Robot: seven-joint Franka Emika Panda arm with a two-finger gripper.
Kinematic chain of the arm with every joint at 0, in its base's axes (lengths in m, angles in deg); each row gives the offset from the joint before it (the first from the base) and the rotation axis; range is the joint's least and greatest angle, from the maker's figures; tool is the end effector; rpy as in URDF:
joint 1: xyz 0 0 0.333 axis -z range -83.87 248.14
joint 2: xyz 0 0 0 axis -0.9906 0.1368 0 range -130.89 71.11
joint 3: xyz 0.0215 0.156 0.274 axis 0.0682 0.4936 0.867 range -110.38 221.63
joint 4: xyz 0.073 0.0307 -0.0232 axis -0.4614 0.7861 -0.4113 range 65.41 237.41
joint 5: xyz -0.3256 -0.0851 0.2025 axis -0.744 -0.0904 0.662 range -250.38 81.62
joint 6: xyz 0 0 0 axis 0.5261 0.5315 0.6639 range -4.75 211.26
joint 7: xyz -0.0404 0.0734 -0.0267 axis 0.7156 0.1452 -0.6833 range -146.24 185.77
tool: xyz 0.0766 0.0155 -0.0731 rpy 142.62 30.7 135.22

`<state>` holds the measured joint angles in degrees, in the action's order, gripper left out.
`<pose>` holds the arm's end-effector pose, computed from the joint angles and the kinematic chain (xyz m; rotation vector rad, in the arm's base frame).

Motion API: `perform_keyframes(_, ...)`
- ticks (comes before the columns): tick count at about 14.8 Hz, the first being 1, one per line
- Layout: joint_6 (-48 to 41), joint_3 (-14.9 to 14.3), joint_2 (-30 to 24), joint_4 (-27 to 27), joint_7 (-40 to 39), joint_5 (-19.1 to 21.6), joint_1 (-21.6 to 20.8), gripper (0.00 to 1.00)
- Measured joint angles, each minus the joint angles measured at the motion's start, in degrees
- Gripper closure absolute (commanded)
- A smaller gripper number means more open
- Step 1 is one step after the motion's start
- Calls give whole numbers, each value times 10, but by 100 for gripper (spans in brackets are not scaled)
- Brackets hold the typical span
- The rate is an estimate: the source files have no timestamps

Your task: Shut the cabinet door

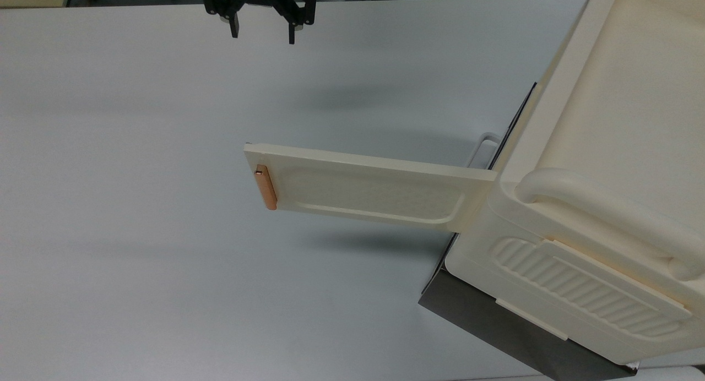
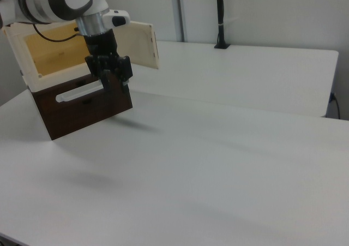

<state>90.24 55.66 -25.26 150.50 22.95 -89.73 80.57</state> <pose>0.5847 0.0070 0.5926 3.0485 -0.0326 0.0128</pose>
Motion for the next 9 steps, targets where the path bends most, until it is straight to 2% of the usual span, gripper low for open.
perform_keyframes(3,0,0,0,0,0,0,0,100)
perform_keyframes(9,0,-1,0,-1,-8,0,0,100)
